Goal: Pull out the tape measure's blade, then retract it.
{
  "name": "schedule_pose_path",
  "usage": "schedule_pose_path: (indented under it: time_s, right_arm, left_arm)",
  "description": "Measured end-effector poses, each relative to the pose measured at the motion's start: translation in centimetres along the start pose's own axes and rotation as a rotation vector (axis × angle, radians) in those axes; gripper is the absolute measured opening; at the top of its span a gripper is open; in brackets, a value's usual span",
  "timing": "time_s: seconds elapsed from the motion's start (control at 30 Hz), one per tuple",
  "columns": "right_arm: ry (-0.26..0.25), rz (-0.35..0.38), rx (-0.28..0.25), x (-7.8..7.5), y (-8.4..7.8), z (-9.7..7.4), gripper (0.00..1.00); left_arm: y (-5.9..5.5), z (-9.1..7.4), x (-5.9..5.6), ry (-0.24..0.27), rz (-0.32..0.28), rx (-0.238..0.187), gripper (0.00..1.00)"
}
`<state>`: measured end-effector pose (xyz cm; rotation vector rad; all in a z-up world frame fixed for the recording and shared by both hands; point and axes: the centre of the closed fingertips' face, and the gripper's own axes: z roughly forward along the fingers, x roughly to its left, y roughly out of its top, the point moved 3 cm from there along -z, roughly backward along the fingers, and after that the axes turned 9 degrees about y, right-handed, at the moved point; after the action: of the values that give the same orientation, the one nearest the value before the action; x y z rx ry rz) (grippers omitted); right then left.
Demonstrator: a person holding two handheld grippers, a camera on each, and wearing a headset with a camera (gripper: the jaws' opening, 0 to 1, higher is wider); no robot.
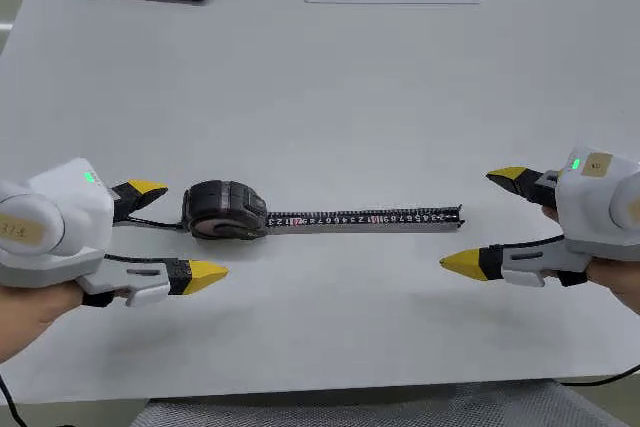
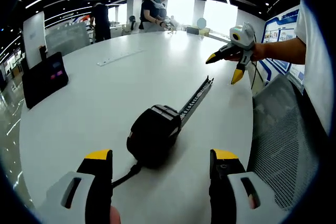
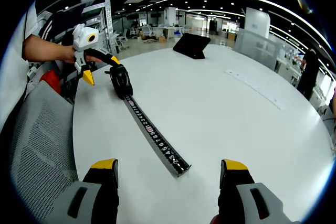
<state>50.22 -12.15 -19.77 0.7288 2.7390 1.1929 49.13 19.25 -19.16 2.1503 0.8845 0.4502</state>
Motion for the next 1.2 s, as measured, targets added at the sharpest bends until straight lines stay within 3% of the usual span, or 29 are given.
schedule_pose_path:
  time_s: [0.33, 0.6, 1.0, 1.2]
  right_arm:
    - [-0.007, 0.015, -0.042, 1.3, -0.2, -0.4, 0.89]
    - [-0.027, 0.020, -0.052, 2.0, -0.4, -1.2, 0.91]
    - [-0.070, 0.048, -0.105, 3.2, -0.8, -1.8, 0.99]
    - [-0.074, 0.065, -0.100, 3.8, -1.9, -1.9, 0.99]
  left_arm:
    - [0.0, -1.1, -1.0, 0.030, -0.007, -0.029, 0.80]
    - [-0.4, -1.9, -1.6, 0.057, -0.030, -0.044, 0.81]
    - [-1.5, -2.9, -2.1, 0.091, -0.077, -0.062, 0.86]
    - [-2.2, -3.0, -2.6, 0.093, -0.101, -0.054, 0.89]
